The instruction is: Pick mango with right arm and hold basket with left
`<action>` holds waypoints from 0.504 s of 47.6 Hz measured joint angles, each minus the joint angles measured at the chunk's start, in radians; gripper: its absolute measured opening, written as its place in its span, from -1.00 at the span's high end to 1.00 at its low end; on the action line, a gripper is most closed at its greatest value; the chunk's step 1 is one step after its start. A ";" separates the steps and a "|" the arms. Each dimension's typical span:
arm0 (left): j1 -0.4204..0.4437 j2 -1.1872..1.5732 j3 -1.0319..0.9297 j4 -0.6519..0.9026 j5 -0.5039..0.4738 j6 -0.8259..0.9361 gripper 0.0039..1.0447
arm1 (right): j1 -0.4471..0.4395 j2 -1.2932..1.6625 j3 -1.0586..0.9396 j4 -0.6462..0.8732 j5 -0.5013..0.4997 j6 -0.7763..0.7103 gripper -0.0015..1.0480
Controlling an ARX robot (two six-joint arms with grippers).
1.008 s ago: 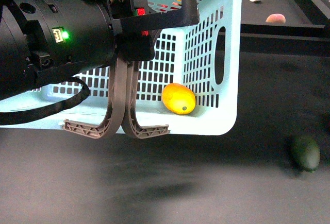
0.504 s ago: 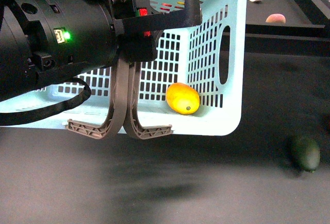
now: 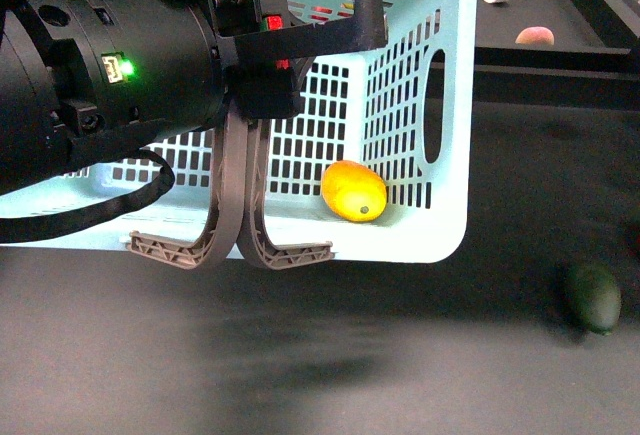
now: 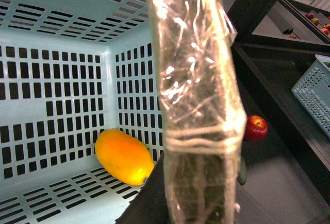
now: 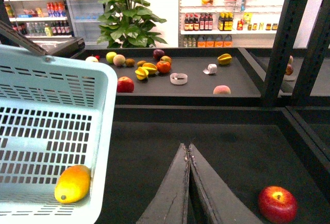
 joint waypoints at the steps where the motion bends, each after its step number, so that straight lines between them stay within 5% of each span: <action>1: 0.000 0.000 0.000 0.000 0.000 0.000 0.85 | -0.009 -0.011 0.000 -0.010 -0.009 -0.001 0.96; 13: -0.001 0.000 0.000 0.000 -0.002 0.000 0.85 | -0.161 -0.117 0.000 -0.118 -0.183 -0.002 0.96; 24: -0.001 0.000 0.000 0.000 -0.001 0.000 0.85 | -0.207 -0.184 0.000 -0.183 -0.198 -0.002 0.96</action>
